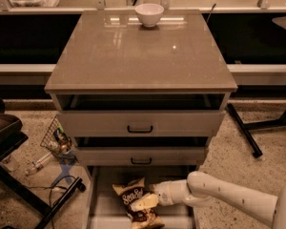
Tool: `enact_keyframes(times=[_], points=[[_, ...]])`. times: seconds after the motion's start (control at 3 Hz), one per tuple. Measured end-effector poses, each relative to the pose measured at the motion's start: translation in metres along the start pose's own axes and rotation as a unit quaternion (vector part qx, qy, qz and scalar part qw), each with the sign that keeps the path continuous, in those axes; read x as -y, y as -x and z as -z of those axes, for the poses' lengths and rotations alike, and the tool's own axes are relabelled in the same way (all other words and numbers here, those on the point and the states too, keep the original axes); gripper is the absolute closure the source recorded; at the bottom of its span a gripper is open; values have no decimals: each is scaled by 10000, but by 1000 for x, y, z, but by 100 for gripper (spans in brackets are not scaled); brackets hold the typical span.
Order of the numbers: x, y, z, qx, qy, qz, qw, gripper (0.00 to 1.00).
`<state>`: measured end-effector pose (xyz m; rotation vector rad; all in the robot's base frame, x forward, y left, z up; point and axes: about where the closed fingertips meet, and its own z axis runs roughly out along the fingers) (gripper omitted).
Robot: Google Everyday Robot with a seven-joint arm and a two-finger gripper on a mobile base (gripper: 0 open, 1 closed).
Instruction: Place brown chip bag into bottom drawer
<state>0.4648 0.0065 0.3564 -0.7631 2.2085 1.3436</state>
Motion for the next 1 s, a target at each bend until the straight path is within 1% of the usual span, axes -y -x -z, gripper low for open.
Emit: enact_keyframes(times=[0.33, 0.67, 1.0], points=[[-13, 25, 22, -86, -366, 158, 9992, 0], [-58, 58, 73, -43, -628, 407, 9972, 0], [-115, 106, 146, 285, -1001, 1037, 9891, 0]])
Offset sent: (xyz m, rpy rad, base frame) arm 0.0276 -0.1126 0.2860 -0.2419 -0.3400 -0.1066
